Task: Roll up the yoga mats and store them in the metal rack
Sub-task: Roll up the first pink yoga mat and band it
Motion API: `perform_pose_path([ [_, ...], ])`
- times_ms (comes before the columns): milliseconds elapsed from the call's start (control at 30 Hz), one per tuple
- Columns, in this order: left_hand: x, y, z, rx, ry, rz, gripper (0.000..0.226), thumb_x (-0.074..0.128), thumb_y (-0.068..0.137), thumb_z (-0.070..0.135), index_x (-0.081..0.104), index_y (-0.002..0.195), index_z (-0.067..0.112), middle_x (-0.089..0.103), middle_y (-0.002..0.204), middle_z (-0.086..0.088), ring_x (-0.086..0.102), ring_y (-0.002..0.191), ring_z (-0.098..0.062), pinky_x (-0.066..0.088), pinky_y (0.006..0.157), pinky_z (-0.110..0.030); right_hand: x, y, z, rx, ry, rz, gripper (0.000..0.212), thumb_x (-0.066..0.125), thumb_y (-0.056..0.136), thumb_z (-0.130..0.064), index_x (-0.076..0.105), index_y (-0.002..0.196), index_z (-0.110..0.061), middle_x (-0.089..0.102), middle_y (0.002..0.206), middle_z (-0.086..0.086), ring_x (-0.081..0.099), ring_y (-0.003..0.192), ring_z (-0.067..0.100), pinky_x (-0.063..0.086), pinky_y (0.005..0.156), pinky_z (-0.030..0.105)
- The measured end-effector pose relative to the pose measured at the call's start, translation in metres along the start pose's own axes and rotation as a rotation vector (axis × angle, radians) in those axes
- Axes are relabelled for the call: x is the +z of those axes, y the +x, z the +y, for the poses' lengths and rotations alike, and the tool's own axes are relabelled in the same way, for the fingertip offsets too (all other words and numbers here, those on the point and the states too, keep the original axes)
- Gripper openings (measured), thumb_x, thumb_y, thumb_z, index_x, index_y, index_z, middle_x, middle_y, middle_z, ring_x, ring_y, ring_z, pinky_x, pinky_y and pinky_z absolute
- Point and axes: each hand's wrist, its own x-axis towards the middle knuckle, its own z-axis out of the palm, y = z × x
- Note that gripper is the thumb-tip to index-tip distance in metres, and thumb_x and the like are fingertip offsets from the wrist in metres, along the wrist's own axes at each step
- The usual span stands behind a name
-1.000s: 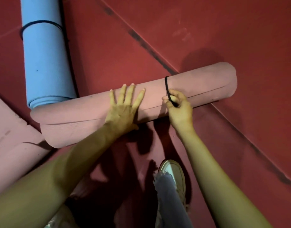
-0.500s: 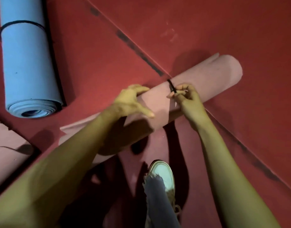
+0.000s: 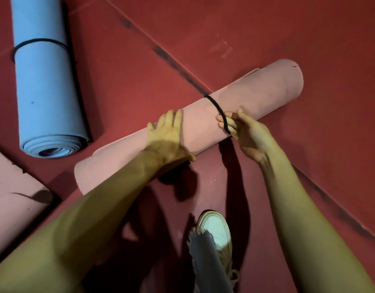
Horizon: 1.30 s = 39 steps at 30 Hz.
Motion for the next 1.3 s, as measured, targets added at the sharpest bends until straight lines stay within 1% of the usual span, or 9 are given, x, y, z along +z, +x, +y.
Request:
perform_pose_path([
  [133,-0.012,0.014,-0.003,-0.022,-0.055,-0.018,0.123,0.08,0.054,0.062,0.016,0.151,0.02,0.036,0.143,-0.008,0.038,0.129,-0.03,0.032,0.105,-0.047,0.009,-0.005,-0.003,-0.05,-0.114,0.035,0.024,0.043,0.099,-0.022,0.06,0.094,-0.006,0.073,0.08,0.006,0.069,0.076,0.014,0.052,0.077,0.018],
  [367,-0.024,0.026,-0.05,-0.119,-0.775,-0.275,0.092,0.083,0.034,0.061,0.062,0.118,0.031,0.065,0.11,0.017,0.06,0.106,-0.008,0.044,0.09,-0.022,0.01,-0.007,0.009,-0.082,-0.421,0.089,0.014,0.054,0.093,-0.008,0.062,0.084,-0.015,0.067,0.058,-0.013,0.059,0.057,-0.008,0.04,0.054,0.008],
  [467,-0.024,0.025,-0.057,-0.197,-0.969,0.017,0.07,0.093,0.049,0.039,0.066,0.113,0.027,0.065,0.108,0.01,0.059,0.103,-0.007,0.044,0.094,-0.021,0.017,0.002,0.019,-0.216,-0.424,0.162,0.014,0.061,0.085,0.006,0.065,0.095,-0.003,0.064,0.061,-0.015,0.056,0.057,-0.007,0.044,0.063,0.008],
  [600,-0.013,0.016,-0.046,-0.095,-0.682,0.469,0.022,0.06,0.089,0.014,0.071,0.109,0.011,0.069,0.109,-0.003,0.062,0.102,-0.02,0.041,0.099,-0.026,0.041,0.016,0.033,-0.305,-0.509,0.142,0.015,0.061,0.084,0.008,0.068,0.092,-0.002,0.063,0.065,-0.015,0.054,0.058,-0.009,0.043,0.066,0.008],
  [733,0.002,0.012,-0.046,-0.039,-0.487,0.458,0.053,0.052,0.087,0.045,0.06,0.123,0.008,0.059,0.127,-0.009,0.053,0.117,-0.028,0.036,0.103,-0.032,0.06,0.023,0.045,-0.226,-0.41,0.177,0.018,0.059,0.089,-0.002,0.063,0.081,-0.017,0.059,0.076,-0.008,0.051,0.065,-0.003,0.041,0.053,0.004],
  [900,0.0,0.017,-0.053,0.027,-0.196,0.364,0.099,0.066,0.063,0.072,0.043,0.137,0.009,0.044,0.138,-0.009,0.041,0.124,-0.03,0.03,0.103,-0.042,0.066,0.028,0.048,-0.332,-0.412,0.26,0.026,0.062,0.082,0.007,0.052,0.091,-0.015,0.053,0.079,-0.001,0.049,0.066,0.004,0.043,0.065,0.013],
  [1033,0.011,0.016,-0.047,0.065,-0.091,0.477,0.09,0.065,0.074,0.063,0.047,0.133,-0.001,0.048,0.129,-0.022,0.045,0.111,-0.039,0.034,0.094,-0.046,0.072,0.034,0.039,-0.465,-0.605,0.398,0.037,0.06,0.081,0.0,0.053,0.115,-0.015,0.037,0.108,0.003,0.048,0.083,0.009,0.04,0.091,0.019],
  [1167,0.024,0.017,-0.046,0.117,0.036,0.63,0.067,0.054,0.085,0.054,0.053,0.133,0.007,0.054,0.125,-0.029,0.054,0.107,-0.045,0.045,0.094,-0.051,0.078,0.046,0.034,-0.482,-0.709,0.375,0.027,0.064,0.08,-0.003,0.061,0.105,-0.012,0.033,0.106,0.002,0.051,0.104,0.028,0.038,0.102,0.033],
  [1300,0.009,0.019,-0.05,0.054,0.022,0.312,0.101,0.064,0.073,0.065,0.024,0.151,0.015,0.027,0.151,-0.019,0.031,0.13,-0.041,0.024,0.108,-0.05,0.076,0.057,0.028,-0.435,-0.84,0.362,0.01,0.066,0.082,-0.01,0.066,0.092,-0.012,0.038,0.108,0.004,0.04,0.112,0.027,0.021,0.09,0.005],
])
